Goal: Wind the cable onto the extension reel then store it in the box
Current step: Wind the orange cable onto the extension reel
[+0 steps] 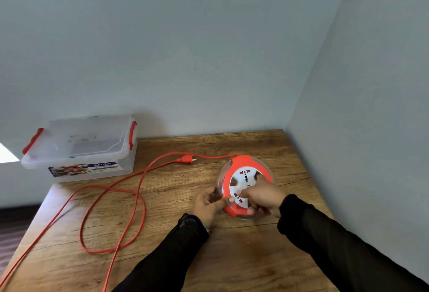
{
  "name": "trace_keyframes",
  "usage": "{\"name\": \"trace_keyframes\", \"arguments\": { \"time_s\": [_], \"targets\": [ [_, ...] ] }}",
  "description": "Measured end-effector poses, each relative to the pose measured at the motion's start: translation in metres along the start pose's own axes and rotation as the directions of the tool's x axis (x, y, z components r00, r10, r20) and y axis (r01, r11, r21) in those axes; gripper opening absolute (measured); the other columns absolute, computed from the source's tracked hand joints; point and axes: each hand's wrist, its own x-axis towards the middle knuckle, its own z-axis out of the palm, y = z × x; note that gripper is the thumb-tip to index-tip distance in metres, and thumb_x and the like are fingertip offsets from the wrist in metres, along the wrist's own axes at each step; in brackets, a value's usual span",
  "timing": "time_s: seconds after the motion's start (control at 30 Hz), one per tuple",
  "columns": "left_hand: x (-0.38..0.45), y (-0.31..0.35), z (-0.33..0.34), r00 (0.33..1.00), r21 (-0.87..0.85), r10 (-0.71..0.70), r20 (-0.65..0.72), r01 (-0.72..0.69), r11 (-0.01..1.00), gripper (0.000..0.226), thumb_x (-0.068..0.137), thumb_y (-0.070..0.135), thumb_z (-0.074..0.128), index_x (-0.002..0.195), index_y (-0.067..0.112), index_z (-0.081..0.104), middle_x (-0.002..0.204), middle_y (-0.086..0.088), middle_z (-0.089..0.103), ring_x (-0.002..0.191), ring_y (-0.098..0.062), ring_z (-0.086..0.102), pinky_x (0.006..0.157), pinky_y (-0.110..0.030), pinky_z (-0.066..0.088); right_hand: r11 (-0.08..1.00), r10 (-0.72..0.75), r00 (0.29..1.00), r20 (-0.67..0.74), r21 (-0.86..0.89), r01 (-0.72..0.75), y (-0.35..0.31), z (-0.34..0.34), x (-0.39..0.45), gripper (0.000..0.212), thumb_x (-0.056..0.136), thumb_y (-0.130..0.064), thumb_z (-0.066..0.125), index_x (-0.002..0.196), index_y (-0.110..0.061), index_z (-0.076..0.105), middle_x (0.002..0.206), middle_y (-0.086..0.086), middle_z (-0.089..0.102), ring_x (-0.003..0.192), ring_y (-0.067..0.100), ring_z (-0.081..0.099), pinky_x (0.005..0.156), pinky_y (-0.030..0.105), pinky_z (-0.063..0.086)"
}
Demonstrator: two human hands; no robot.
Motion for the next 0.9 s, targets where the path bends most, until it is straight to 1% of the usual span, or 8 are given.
{"name": "trace_keyframes", "arguments": {
  "time_s": [0.17, 0.27, 0.4, 0.5, 0.6, 0.67, 0.77, 0.9],
  "targets": [
    [0.001, -0.003, 0.0, 1.0, -0.007, 0.007, -0.015, -0.007, 1.0, 0.025, 0.071, -0.01, 0.072, 0.091, 0.005, 0.068, 0.078, -0.005, 0.075, 0.071, -0.019, 0.069, 0.06, -0.03, 0.057, 0.755, 0.104, 0.97, 0.219, 0.617, -0.22, 0.006, 0.006, -0.001, 0.014, 0.095, -0.01, 0.047, 0.106, -0.001, 0.049, 0.058, 0.012, 0.068, 0.04, 0.01, 0.059, 0.033, 0.015, 0.037],
    [0.002, -0.004, 0.0, 1.0, 0.007, 0.021, -0.02, -0.021, 1.0, 0.028, 0.071, -0.01, 0.071, 0.095, 0.005, 0.068, 0.083, -0.008, 0.075, 0.077, -0.021, 0.069, 0.065, -0.033, 0.057, 0.668, 0.09, 0.979, 0.185, 0.718, -0.197, 0.009, 0.014, -0.004, 0.008, 0.094, -0.006, 0.047, 0.097, -0.001, 0.053, 0.061, 0.014, 0.069, 0.044, 0.012, 0.063, 0.035, 0.016, 0.041],
    [0.001, -0.002, 0.001, 0.999, 0.032, 0.054, -0.004, -0.054, 0.998, 0.029, 0.062, 0.002, 0.081, 0.089, 0.008, 0.07, 0.082, -0.004, 0.076, 0.078, -0.017, 0.069, 0.068, -0.028, 0.055, 0.921, 0.022, 0.997, 0.076, 0.385, -0.05, 0.012, 0.009, -0.014, 0.019, 0.092, -0.011, 0.05, 0.106, -0.001, 0.058, 0.078, 0.005, 0.069, 0.048, 0.011, 0.063, 0.039, 0.018, 0.038],
    [0.0, -0.002, 0.001, 1.0, -0.005, 0.01, 0.002, -0.01, 1.0, 0.042, 0.051, 0.017, 0.086, 0.09, 0.01, 0.071, 0.087, -0.009, 0.075, 0.083, -0.026, 0.069, 0.074, -0.045, 0.058, 0.943, -0.277, 0.957, -0.089, -0.219, 0.253, 0.014, -0.008, -0.023, 0.049, 0.084, -0.017, 0.061, 0.126, -0.009, 0.038, 0.109, 0.006, 0.063, 0.075, 0.02, 0.068, 0.054, 0.027, 0.049],
    [0.001, -0.003, 0.0, 1.0, 0.001, -0.01, 0.001, 0.01, 1.0, 0.044, 0.048, 0.021, 0.087, 0.089, 0.013, 0.072, 0.087, -0.011, 0.074, 0.084, -0.031, 0.068, 0.076, -0.053, 0.056, 0.292, -0.65, 0.756, 0.08, -0.892, 0.346, 0.008, -0.023, -0.023, 0.058, 0.083, -0.025, 0.062, 0.133, -0.028, 0.033, 0.14, 0.008, 0.038, 0.114, 0.028, 0.054, 0.076, 0.037, 0.054],
    [-0.001, -0.001, 0.001, 1.0, 0.023, 0.0, 0.009, 0.0, 1.0, 0.04, 0.051, 0.021, 0.086, 0.088, 0.015, 0.073, 0.086, -0.009, 0.075, 0.082, -0.029, 0.069, 0.073, -0.05, 0.057, -0.103, -0.582, 0.715, 0.387, -0.907, 0.408, 0.002, -0.033, -0.017, 0.049, 0.089, -0.028, 0.056, 0.133, -0.037, 0.036, 0.146, 0.01, 0.029, 0.118, 0.033, 0.05, 0.078, 0.041, 0.054],
    [-0.001, -0.001, 0.001, 1.0, 0.042, 0.004, -0.004, -0.004, 0.999, 0.037, 0.055, 0.016, 0.084, 0.09, 0.012, 0.072, 0.084, -0.008, 0.075, 0.08, -0.026, 0.069, 0.068, -0.045, 0.058, -0.422, -0.347, 0.733, 0.586, -0.795, 0.436, -0.001, -0.043, -0.004, 0.057, 0.094, -0.017, 0.05, 0.139, -0.043, 0.027, 0.151, 0.023, 0.014, 0.116, 0.042, 0.048, 0.086, 0.048, 0.046],
    [-0.003, -0.001, 0.003, 1.0, 0.054, 0.024, 0.009, -0.025, 0.998, 0.033, 0.062, 0.001, 0.081, 0.093, 0.004, 0.07, 0.081, -0.003, 0.076, 0.074, -0.015, 0.07, 0.059, -0.026, 0.056, -0.652, -0.261, 0.688, 0.677, -0.649, 0.391, -0.013, -0.045, 0.009, 0.061, 0.093, -0.024, 0.055, 0.138, -0.047, 0.021, 0.138, 0.028, 0.033, 0.109, 0.042, 0.054, 0.105, 0.059, 0.027]
  ]
}}
